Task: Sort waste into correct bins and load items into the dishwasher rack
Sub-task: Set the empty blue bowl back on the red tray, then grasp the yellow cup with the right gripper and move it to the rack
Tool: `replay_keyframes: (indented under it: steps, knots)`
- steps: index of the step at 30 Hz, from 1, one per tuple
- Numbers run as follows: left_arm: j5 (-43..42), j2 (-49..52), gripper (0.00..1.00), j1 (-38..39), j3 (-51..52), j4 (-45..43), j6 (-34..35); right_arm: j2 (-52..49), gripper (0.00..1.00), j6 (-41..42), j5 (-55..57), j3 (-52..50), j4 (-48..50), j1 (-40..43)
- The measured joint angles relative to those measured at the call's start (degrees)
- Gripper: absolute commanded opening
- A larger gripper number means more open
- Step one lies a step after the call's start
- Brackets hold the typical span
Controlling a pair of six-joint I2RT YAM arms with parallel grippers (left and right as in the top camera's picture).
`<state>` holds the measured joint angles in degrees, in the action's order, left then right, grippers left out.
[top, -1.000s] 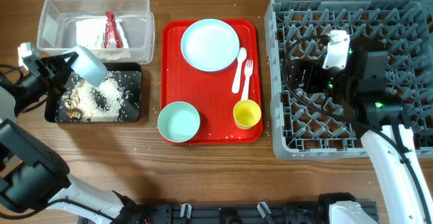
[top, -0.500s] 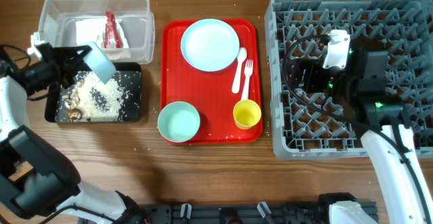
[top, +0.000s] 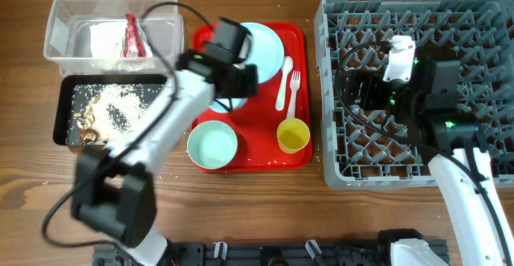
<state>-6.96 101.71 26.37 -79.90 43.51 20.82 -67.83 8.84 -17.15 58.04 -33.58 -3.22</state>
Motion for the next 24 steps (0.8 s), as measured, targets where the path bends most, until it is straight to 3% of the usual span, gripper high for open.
replay_keyframes:
  steps: [1,4,9,16,17,19,21,22,24]
  knots:
    - [3.32,3.10,0.04,2.45,0.00,0.02,-0.17,0.00,1.00,0.00,0.00,0.00,-0.09,0.00]
    - [7.67,8.07,0.50,5.42,0.00,0.42,-0.55,0.00,1.00,-0.02,0.00,0.00,-0.31,0.00]
    - [8.28,8.17,0.64,5.62,-1.25,4.17,-1.53,0.00,1.00,0.00,0.00,0.00,-0.33,0.00]
    - [-9.07,2.60,0.70,7.23,-5.20,7.56,-16.87,0.00,1.00,-0.02,0.00,0.00,-0.31,0.00]
    - [-9.66,3.50,0.70,8.31,-5.25,8.09,-17.81,0.00,1.00,0.00,0.00,0.00,-0.31,0.00]
    - [-10.16,6.56,0.59,10.78,-5.25,9.22,-18.84,0.00,1.00,0.00,0.00,0.00,-0.31,0.00]
    - [-9.86,9.60,0.33,12.59,-5.22,10.51,-19.56,0.00,1.00,-0.02,0.00,0.00,-0.31,0.00]
    - [-9.73,10.25,0.04,12.81,-5.22,10.75,-19.91,0.00,1.00,-0.02,0.00,0.00,-0.31,0.00]
    - [-9.01,10.82,0.04,12.81,-5.22,11.17,-19.91,0.00,1.00,-0.02,0.00,0.00,-0.31,0.00]
